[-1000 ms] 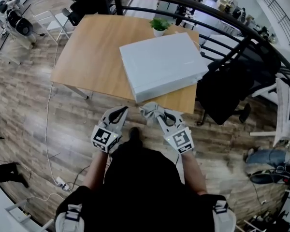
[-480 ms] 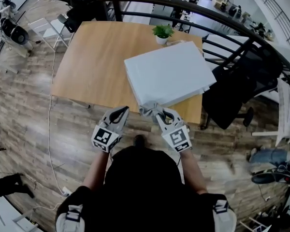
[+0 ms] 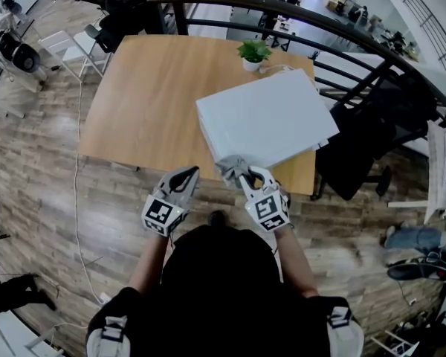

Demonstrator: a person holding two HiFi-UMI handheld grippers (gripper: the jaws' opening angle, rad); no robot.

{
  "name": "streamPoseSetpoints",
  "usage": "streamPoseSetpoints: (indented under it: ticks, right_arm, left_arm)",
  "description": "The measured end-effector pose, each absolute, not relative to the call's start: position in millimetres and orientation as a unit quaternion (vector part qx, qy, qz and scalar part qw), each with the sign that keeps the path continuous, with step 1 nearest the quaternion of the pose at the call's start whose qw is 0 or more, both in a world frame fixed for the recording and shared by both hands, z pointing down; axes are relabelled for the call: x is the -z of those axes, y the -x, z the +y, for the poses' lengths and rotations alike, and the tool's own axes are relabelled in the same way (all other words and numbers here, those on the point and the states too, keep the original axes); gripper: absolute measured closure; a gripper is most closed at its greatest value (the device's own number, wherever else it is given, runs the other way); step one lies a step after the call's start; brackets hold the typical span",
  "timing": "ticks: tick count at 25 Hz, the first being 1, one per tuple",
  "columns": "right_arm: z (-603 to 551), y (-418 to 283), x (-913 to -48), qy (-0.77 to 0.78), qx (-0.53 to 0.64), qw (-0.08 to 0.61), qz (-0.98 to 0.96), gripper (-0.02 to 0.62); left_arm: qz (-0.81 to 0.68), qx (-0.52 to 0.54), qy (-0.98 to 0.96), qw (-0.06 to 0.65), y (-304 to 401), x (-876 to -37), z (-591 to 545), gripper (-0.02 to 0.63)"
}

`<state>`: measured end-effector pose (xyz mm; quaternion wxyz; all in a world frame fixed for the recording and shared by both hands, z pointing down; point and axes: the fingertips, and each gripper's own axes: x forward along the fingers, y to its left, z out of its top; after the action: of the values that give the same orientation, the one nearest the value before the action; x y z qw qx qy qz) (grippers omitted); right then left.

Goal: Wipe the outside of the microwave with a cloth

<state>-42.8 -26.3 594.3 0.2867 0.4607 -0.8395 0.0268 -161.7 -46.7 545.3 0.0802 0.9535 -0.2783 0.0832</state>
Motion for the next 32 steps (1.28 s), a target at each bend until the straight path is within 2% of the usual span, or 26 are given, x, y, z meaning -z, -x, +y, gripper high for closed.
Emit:
streamPoseSetpoints:
  ticks: [11, 22, 32]
  right_arm:
    - [-30, 41, -604, -0.475, -0.023, 0.307, -0.825, 0.572]
    - [-32, 31, -602, -0.480, -0.040, 0.275, -0.832, 0.572]
    - [-40, 5, -602, -0.475, -0.038, 0.278, -0.834, 0.571]
  left_arm:
    - [-0.266, -0.081, -0.956, 0.094, 167, -558, -55, 0.603]
    - [-0.270, -0.098, -0.953, 0.093, 160, -554, -51, 0.603]
    - [-0.262, -0.100, -0.955, 0.099, 122, -551, -53, 0.603]
